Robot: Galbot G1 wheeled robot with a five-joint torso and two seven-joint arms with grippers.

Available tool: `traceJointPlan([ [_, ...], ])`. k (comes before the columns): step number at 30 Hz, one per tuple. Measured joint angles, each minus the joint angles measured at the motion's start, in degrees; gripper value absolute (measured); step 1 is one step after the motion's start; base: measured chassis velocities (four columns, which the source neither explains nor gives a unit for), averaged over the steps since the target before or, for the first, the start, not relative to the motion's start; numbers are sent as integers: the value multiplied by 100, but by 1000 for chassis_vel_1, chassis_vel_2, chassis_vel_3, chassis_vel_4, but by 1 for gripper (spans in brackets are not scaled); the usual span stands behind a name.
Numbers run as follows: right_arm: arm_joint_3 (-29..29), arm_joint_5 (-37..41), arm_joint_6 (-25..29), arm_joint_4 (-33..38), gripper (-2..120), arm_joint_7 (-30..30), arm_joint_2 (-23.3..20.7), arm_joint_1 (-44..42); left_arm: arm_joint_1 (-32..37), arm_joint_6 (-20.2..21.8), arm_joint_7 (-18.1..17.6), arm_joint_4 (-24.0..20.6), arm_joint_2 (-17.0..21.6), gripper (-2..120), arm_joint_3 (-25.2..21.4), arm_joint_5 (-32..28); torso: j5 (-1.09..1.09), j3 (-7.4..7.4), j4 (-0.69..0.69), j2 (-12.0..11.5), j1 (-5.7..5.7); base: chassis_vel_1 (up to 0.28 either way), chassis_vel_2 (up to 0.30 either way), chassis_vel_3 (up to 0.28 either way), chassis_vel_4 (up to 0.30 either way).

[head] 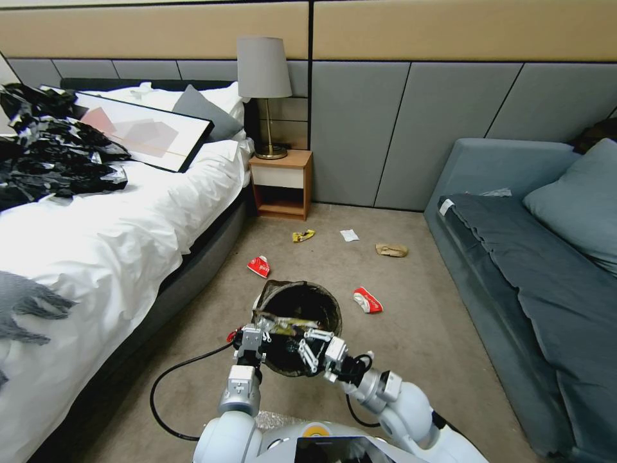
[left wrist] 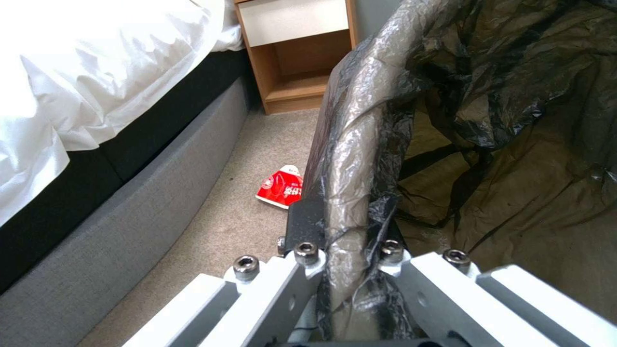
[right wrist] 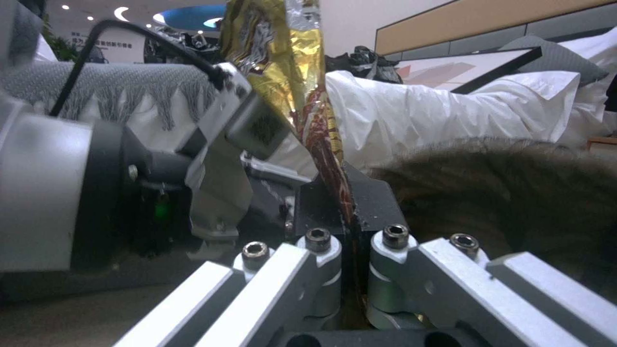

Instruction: Pick up the trash bin, then pick up the garbage from the floor and place it into the trash bin.

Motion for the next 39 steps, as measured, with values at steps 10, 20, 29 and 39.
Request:
traceJointPlan([
  [10,33,-51,84,-418,0,22,144,93,-2,0,0,-3,2,0,0,0,0,0,0,0,0,0,0,0,0],
  [20,129,-23,105,-591,0,123,185,225,17,0,3,-46,-20,0,1,15,0,0,0,-1,0,0,0,0,0],
  [29,195,-52,99,-639,24,287,236,301,49,-7,3,-76,-21,0,-12,16,0,0,0,0,0,0,0,0,0],
  [39,317,-51,101,-533,67,303,270,275,32,-13,1,-62,-18,0,5,20,0,0,0,0,1,0,0,0,0],
])
